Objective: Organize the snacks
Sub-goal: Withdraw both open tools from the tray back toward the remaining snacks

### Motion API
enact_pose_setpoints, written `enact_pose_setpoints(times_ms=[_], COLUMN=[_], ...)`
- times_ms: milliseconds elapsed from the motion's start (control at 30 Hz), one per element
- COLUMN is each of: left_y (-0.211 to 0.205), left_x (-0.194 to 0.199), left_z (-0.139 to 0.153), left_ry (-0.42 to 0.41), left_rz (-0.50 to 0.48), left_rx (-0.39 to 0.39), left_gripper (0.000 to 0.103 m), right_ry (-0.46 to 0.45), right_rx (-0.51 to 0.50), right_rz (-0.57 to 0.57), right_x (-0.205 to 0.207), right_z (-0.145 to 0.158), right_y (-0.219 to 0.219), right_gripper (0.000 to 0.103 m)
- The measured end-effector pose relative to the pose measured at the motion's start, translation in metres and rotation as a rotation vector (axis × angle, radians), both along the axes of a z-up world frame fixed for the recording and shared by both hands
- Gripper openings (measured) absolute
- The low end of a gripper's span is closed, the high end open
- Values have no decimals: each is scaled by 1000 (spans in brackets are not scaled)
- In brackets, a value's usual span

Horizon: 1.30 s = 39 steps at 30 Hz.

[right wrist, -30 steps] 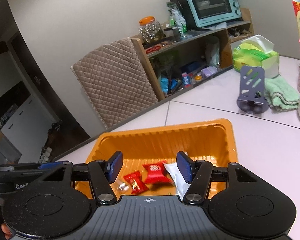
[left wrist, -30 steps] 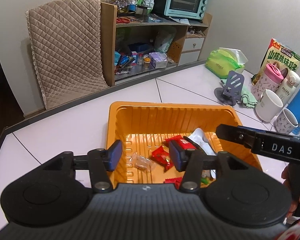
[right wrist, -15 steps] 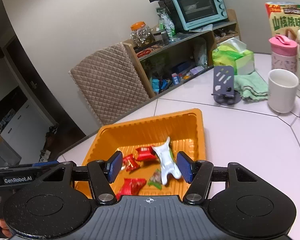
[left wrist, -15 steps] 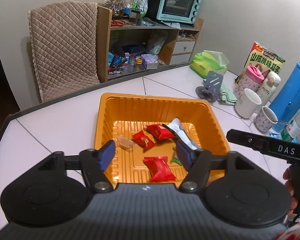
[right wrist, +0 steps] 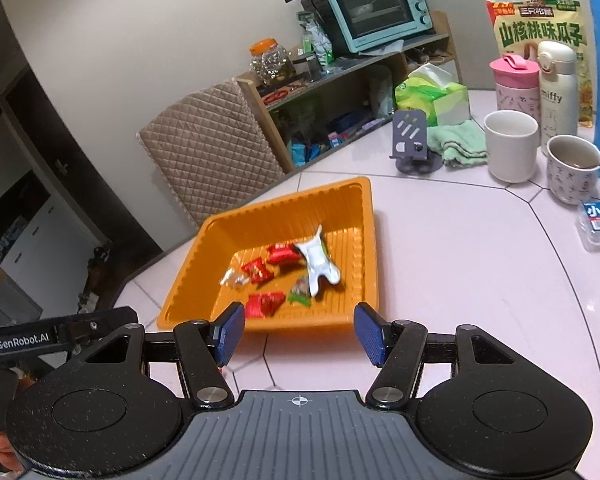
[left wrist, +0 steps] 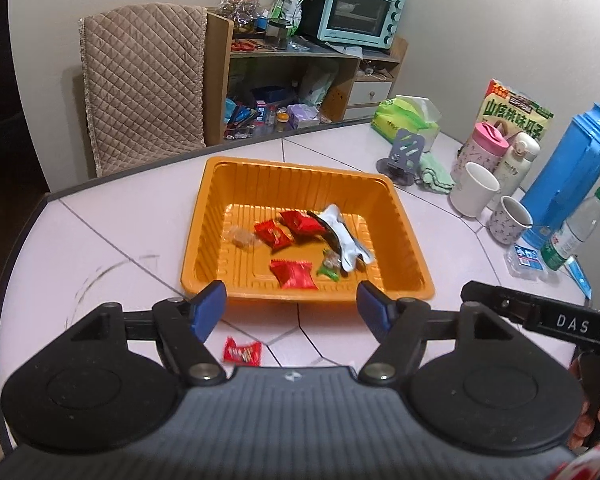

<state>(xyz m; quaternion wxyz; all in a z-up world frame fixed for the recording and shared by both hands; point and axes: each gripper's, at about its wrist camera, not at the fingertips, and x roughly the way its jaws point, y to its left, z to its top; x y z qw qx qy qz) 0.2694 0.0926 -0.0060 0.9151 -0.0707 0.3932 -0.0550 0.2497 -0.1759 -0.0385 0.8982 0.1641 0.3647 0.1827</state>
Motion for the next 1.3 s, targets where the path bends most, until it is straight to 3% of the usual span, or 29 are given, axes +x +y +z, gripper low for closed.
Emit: enact_pose_setpoints(times_ms=[400, 800, 1067, 1300], left_y=[-8, -24, -38, -48], left_x=[-64, -117, -149, -173], left_z=[5, 3, -1, -10], left_ry=[31, 65, 75, 104], left_rz=[33, 64, 72, 78], left_rx=[-39, -21, -18, -21], left_gripper=[70, 70, 70, 70], right_ry=[39, 39, 102, 132], right_rx=[-45, -37, 5, -35], right_rz=[38, 93, 101, 124], right_x=[-59, -104, -128, -148], right_z=[4, 6, -2, -9], right_y=[-11, -20, -31, -35], right_gripper=[61, 61, 61, 61])
